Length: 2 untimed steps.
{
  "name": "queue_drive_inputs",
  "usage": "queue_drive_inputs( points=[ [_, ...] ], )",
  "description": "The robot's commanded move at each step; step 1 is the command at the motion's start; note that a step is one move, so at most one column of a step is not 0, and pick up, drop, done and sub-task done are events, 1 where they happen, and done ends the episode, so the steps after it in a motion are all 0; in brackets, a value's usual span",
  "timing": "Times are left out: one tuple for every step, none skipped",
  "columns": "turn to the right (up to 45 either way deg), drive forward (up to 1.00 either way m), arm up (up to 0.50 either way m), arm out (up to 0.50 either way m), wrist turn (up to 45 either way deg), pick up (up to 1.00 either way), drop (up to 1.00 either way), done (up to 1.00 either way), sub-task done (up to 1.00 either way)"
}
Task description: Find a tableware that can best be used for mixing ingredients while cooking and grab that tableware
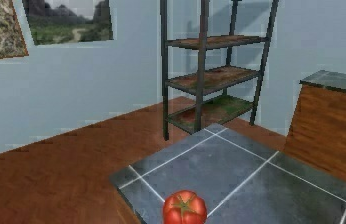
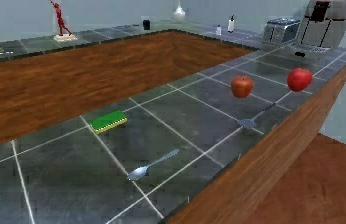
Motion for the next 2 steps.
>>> queue_drive_inputs(
  points=[
    [0.0, 0.0, 0.5, 0.0, 0.0, 0.0, 0.0, 0.0, 0.0],
    [0.0, 0.0, 0.38, 0.0, 0.0, 0.0, 0.0, 0.0, 0.0]
  ],
)
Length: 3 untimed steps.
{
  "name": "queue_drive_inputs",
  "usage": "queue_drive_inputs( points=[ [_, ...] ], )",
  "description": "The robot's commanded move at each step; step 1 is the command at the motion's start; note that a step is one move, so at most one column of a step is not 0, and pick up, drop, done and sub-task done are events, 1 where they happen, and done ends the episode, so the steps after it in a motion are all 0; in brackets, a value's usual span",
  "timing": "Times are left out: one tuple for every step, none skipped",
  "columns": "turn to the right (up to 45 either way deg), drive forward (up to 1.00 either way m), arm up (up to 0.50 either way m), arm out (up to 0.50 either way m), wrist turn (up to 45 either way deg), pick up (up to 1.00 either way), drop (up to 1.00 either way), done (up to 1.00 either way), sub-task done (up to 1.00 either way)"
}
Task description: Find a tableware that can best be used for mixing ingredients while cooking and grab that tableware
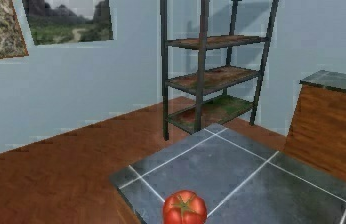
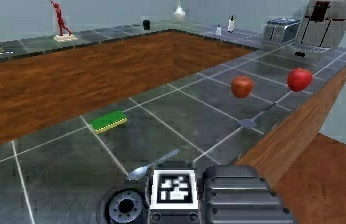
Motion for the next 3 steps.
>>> queue_drive_inputs(
  points=[
    [0.0, 0.0, 0.0, 0.1, 0.0, 0.0, 0.0, 0.0, 0.0],
    [0.0, 0.0, 0.0, 0.0, 45.0, 0.0, 0.0, 0.0, 0.0],
    [0.0, 0.0, 0.0, 0.0, 45.0, 0.0, 0.0, 0.0, 0.0]
  ],
)
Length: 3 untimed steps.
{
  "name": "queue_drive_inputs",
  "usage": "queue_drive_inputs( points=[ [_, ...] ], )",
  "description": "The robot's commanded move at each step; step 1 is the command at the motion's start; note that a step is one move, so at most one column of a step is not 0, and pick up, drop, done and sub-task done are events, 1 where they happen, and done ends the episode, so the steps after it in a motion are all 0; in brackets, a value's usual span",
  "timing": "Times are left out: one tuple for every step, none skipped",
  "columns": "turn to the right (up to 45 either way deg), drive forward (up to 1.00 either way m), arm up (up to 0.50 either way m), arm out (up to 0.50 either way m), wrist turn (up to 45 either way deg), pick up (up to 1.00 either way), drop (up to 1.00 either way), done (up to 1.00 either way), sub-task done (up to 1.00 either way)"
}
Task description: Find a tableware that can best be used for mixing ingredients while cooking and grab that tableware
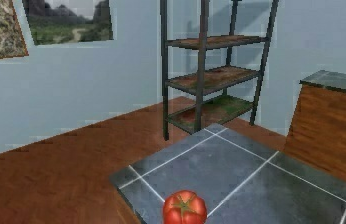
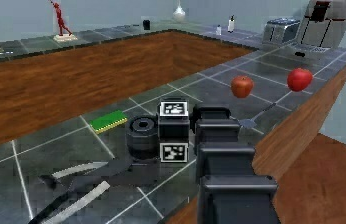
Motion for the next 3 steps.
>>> queue_drive_inputs(
  points=[
    [0.0, 0.0, 0.0, 0.0, 45.0, 0.0, 0.0, 0.0, 0.0],
    [0.0, 0.0, 0.0, 0.0, 15.0, 0.0, 0.0, 0.0, 0.0],
    [0.0, 0.0, -0.14, 0.0, 0.0, 0.0, 0.0, 0.0, 0.0]
  ],
)
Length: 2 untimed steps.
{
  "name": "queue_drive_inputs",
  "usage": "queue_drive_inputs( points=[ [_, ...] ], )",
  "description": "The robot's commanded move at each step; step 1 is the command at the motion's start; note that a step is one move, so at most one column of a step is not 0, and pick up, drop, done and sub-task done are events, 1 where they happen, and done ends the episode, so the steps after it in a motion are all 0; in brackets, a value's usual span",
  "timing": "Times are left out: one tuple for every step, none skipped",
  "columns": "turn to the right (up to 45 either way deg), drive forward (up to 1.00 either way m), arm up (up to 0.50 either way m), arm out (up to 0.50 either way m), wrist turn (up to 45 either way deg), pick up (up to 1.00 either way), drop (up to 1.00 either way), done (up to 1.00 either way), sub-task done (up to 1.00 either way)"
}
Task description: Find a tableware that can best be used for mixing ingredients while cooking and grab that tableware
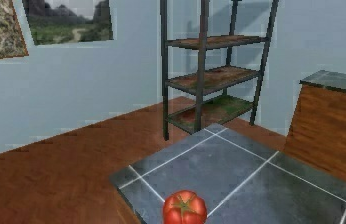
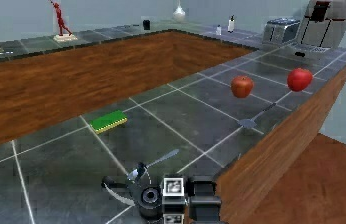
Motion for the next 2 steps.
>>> queue_drive_inputs(
  points=[
    [0.0, 0.0, 0.0, 0.0, 0.0, 1.0, 0.0, 0.0, 0.0],
    [0.0, 0.0, 0.1, 0.0, 0.0, 0.0, 0.0, 0.0, 0.0]
  ],
)
